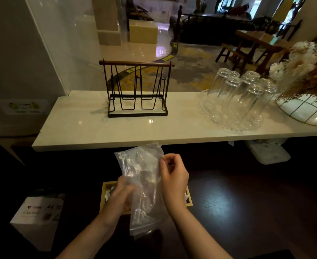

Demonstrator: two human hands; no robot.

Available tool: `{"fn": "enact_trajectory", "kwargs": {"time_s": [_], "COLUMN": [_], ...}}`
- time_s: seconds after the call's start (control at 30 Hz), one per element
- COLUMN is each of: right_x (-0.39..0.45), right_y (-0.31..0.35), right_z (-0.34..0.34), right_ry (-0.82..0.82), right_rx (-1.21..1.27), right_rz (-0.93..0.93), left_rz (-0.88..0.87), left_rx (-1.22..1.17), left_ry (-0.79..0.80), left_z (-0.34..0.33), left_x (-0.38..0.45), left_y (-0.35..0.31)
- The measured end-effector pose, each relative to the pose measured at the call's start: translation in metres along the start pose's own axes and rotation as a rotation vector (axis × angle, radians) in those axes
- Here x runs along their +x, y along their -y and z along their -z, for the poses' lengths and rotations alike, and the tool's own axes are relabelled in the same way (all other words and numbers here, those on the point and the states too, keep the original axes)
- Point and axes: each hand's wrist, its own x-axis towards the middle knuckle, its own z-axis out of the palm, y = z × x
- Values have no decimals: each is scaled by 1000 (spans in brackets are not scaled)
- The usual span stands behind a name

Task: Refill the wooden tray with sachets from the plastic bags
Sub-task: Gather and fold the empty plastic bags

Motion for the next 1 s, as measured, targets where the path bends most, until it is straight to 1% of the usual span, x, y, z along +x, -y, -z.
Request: {"fn": "enact_trajectory", "kwargs": {"time_s": [0.07,0.13,0.17,0.2,0.23,0.3,0.33,0.37,0.4,0.47,0.5,0.57,0.63,0.7,0.77,0.8,0.9,0.93,1.0], "right_x": [-2,-4,-6,-8,-9,-6,-2,2,6,9,7,4,3,4,5,6,9,8,6], "right_y": [-2,-4,-4,-3,-1,5,6,5,2,-1,-1,-2,2,5,3,-1,-7,-6,-2], "right_z": [3,2,0,-1,-1,4,10,16,22,31,34,36,38,38,35,33,29,27,21], "right_ry": [-42,-57,-51,-36,-4,140,258,385,517,743,805,819,849,918,895,849,707,686,661], "right_rx": [-112,-205,-232,-225,-160,115,279,396,427,323,284,327,481,600,595,545,264,193,82], "right_rz": [128,240,267,260,207,-18,-149,-258,-321,-319,-299,-303,-345,-369,-305,-249,39,127,297], "left_rz": [65,83,92,74,46,-10,-26,-58,-86,-117,-135,-160,-139,-85,-4,-7,42,89,168], "left_rx": [-24,-5,19,34,46,29,27,25,0,-42,-47,-115,-202,-283,-376,-413,-574,-569,-388], "left_ry": [83,163,147,99,32,-78,-131,-146,-147,-138,-125,-57,26,133,179,169,147,158,198], "left_z": [3,-2,-3,-4,-5,-2,1,4,8,12,14,16,16,17,22,26,46,47,45], "left_x": [-1,-10,-9,-9,-3,-2,0,0,-3,-7,-7,-7,-9,-11,-10,-9,-1,-2,-3], "left_y": [-2,-2,1,8,12,9,5,1,-4,-12,-14,-14,-19,-23,-21,-21,-12,-13,-10]}}
